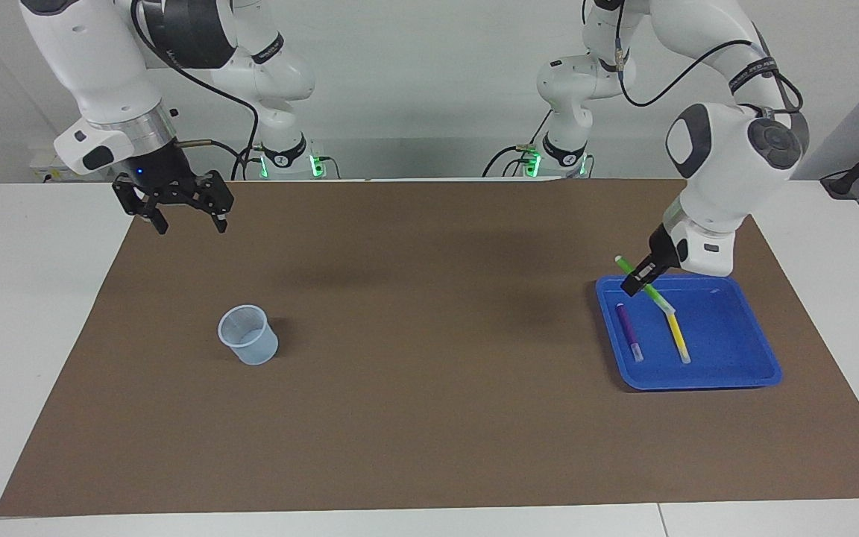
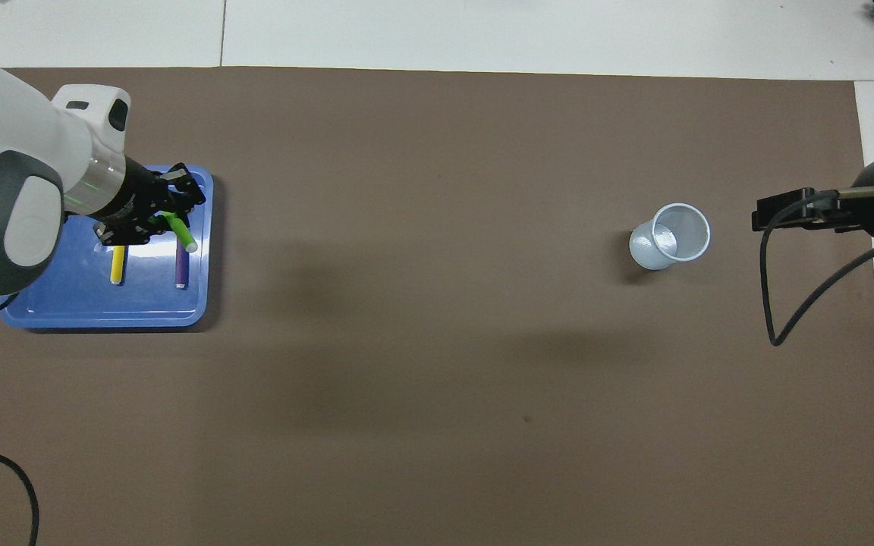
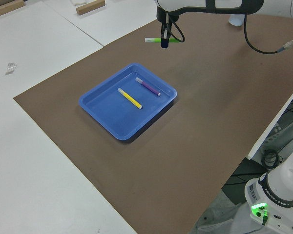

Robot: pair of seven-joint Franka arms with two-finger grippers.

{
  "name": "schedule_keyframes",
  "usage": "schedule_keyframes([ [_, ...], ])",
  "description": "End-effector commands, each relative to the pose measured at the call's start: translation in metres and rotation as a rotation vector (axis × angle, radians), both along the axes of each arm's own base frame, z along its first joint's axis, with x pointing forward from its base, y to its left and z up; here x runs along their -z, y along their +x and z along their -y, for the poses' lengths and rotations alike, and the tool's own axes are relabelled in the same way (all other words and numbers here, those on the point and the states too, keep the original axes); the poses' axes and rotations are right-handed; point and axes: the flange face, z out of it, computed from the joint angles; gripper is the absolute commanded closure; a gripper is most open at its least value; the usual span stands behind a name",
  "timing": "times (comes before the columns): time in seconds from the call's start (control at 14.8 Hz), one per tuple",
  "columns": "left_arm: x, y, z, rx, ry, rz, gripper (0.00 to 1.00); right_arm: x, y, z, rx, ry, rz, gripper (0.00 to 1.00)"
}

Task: Right arm passes pens to left for tray arrangement
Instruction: 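Lower the green pen into the tray beside the yellow pen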

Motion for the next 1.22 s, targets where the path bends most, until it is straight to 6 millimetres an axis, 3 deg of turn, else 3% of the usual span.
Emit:
schedule_keyframes([
  [0.0, -0.003, -0.008, -0.028, 0.091, 0.062, 0.01, 1.0, 0.0, -0.006, 0.0, -0.007, -0.02, 0.003, 0.0],
  [0.14, -0.002, -0.008, -0.038, 0.165, 0.118, 0.011, 1.0, 0.0, -0.006, 0.0, -0.009, -0.02, 0.003, 0.0],
  [0.74, 0.017, -0.005, -0.132, 0.364, 0.157, 0.093, 1.0, -0.001, -0.006, 0.0, -0.007, -0.021, 0.005, 0.0],
  [1.15, 0.062, 0.007, -0.182, 0.446, 0.189, 0.138, 1.0, -0.001, -0.006, 0.0, -0.006, -0.02, 0.006, 0.0],
])
